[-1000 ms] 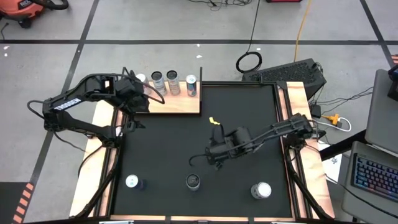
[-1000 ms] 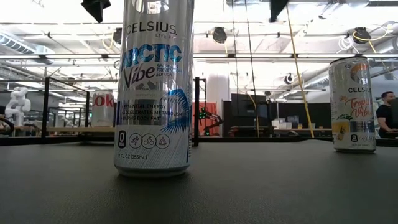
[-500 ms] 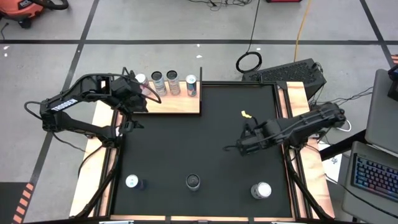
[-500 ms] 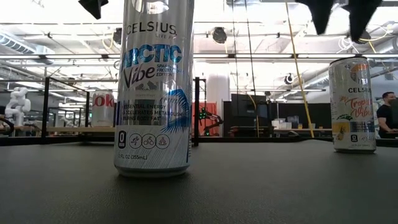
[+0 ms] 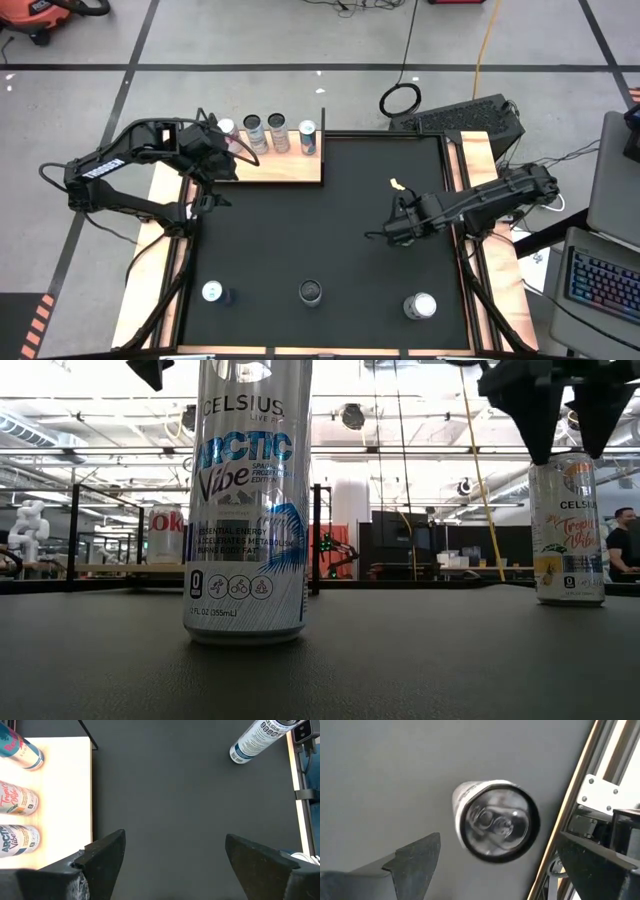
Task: Place canned beverage on shelf
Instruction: Put the white yellow soda can on the shelf aligned with the white yellow soda can
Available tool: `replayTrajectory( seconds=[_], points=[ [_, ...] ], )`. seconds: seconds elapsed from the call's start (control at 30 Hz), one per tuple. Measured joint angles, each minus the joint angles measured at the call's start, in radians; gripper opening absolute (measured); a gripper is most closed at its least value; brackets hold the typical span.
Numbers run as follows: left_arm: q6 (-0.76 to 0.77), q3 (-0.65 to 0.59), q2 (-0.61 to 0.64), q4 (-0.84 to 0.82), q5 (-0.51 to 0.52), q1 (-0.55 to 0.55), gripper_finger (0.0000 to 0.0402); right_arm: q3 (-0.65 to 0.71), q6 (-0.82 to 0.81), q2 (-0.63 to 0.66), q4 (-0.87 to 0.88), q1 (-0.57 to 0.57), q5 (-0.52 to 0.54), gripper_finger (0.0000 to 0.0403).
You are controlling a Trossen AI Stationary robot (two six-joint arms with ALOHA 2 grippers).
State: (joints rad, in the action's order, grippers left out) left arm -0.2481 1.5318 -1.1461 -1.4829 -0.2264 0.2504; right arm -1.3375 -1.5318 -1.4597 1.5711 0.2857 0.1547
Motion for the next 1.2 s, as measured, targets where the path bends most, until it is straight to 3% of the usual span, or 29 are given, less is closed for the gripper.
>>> replayTrajectory(
  seconds=[0.47,0.63,0.9,1.2],
  points=[
    [-0.001,0.000,0.000,0.001,0.000,0.000,0.0345,0.081,0.100,0.000,-0.101,-0.072,-0.013,0.0376],
    [-0.018,0.000,0.000,0.001,0.000,0.000,0.0345,0.108,0.097,0.000,-0.104,-0.075,-0.054,0.0338],
    [-0.020,0.000,0.000,0.001,0.000,0.000,0.0345,0.107,0.122,0.002,-0.143,-0.075,-0.055,0.0226],
    [-0.019,0.000,-0.001,0.001,0.000,0.000,0.0345,0.090,0.127,-0.001,-0.179,-0.088,-0.080,0.0225]
  ],
)
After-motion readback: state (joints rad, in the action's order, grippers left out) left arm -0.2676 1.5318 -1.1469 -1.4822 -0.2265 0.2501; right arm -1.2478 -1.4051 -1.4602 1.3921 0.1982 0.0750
